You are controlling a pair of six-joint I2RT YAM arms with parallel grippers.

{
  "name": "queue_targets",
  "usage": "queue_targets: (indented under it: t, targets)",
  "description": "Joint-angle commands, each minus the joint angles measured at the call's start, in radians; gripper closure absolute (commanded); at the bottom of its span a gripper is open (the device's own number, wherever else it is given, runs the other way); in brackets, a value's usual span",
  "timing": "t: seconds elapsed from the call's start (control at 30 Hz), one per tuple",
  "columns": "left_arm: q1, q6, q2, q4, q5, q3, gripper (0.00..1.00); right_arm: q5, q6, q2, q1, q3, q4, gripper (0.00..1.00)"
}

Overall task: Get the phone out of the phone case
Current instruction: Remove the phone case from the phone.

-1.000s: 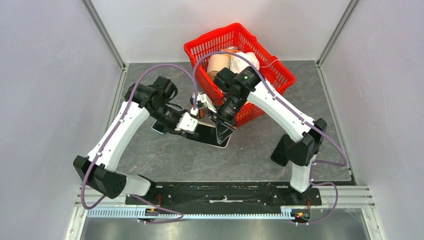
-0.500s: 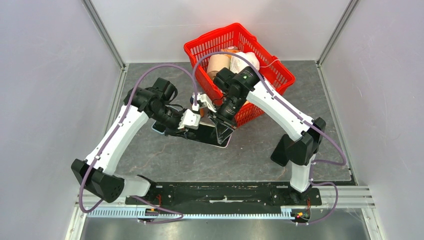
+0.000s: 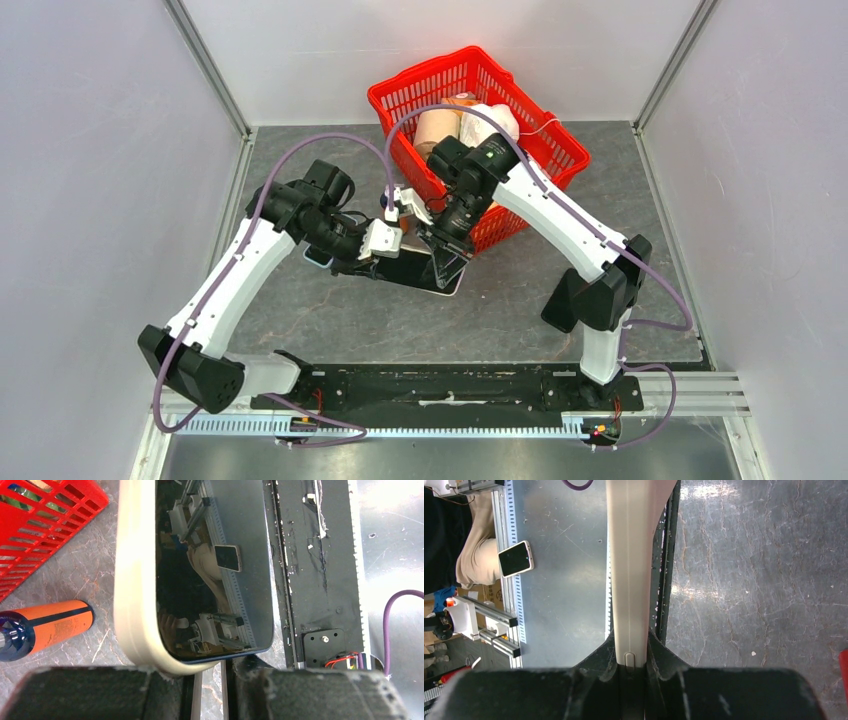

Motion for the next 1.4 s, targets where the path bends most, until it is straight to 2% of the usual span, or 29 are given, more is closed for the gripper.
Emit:
queue_targets:
  t: [0.0,0.1,0.3,0.5,0.6,0.63,0.73,0.87,1.37]
  targets:
    - [-0.016,-0.057,0.053,0.381,0.298,0.068,0.94,-0.225,-0.11,0.004,0.165,-0.007,-0.021,1.0]
    - [-0.008,-0.016,0.041,0.329,0.282,0.071,0.86,-0.203,-0.105,-0.007,0.164,-0.025,-0.008,1.0]
    - [0.012,0.024,0.003,0.232,0.258,0.077,0.6,-0.13,-0.057,-0.039,0.142,-0.042,0.046,1.0]
    - [0.026,0.019,-0.045,0.181,0.228,0.052,0.44,-0.064,-0.003,-0.073,0.096,-0.054,0.099,1.0]
    - [0.03,-0.008,-0.067,0.172,0.225,0.034,0.24,-0.031,0.022,-0.084,0.08,-0.065,0.124,1.0]
    - [0.031,-0.015,-0.072,0.167,0.223,0.031,0.2,-0.019,0.026,-0.086,0.075,-0.068,0.131,1.0]
    - [0.034,-0.022,-0.096,0.14,0.219,0.02,0.15,0.009,0.039,-0.097,0.063,-0.079,0.148,1.0]
    - [0.035,-0.015,-0.122,0.092,0.198,0.012,0.13,0.039,0.053,-0.105,0.046,-0.084,0.164,1.0]
    - [0.039,0.061,-0.198,-0.091,0.146,0.021,0.12,0.128,0.06,-0.109,-0.017,-0.1,0.191,1.0]
